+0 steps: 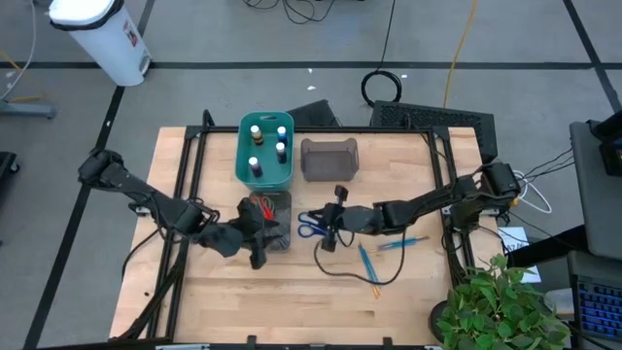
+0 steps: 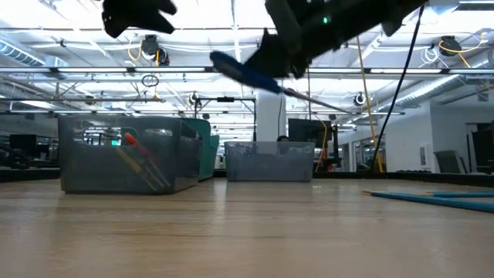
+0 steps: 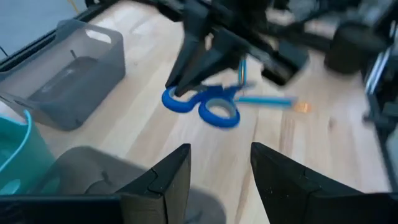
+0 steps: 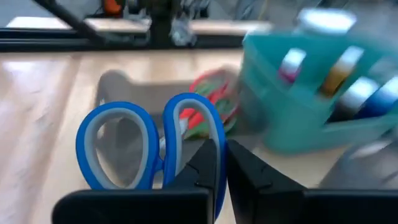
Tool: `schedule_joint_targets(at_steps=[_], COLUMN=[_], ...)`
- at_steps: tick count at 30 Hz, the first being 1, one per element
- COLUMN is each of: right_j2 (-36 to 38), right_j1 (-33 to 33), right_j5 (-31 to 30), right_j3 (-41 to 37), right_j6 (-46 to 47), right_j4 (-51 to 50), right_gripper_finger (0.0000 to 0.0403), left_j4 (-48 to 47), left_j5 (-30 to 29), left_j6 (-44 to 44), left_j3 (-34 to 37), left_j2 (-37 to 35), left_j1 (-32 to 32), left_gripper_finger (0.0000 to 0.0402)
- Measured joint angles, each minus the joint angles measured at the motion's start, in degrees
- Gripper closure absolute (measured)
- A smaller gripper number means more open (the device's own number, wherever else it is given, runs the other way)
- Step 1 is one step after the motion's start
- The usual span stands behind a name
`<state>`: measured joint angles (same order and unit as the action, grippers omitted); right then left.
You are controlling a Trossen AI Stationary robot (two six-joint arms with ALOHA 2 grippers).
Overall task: Pick & Place Paint Supplies
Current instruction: Put the blue scissors into the bottom black bin
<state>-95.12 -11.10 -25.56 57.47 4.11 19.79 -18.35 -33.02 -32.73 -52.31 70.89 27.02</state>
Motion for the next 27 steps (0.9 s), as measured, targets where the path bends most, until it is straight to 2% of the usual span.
schedule_joint_targets(at_steps=[5,12,18,23,27], right_j2=[0.0,-0.8,-0.8,-0.7,-0.7], right_j1=[-2.5,-5.5,-6.2,-6.3,-6.3], right_j5=[-9.3,-18.0,-21.1,-21.1,-21.1], right_j3=[0.0,0.0,0.0,0.0,0.0], right_j6=[-11.5,-23.4,-26.6,-26.4,-26.3], right_j4=[8.8,17.1,17.2,18.0,17.7], right_gripper_finger=[0.0397,0.0398,0.04,0.0398,0.0399], left_j4=[5.9,8.9,14.6,22.0,24.8], left_j5=[0.0,0.1,5.4,10.7,12.6], left_j6=[-0.4,-0.6,0.3,4.2,4.4], left_j3=[0.0,0.0,0.0,0.0,0.0], left_j2=[0.0,0.8,4.5,8.5,9.8], left_j1=[-3.3,-7.7,-10.7,-12.7,-14.0], left_gripper_finger=[0.0227,0.0227,0.0227,0.0227,0.0227])
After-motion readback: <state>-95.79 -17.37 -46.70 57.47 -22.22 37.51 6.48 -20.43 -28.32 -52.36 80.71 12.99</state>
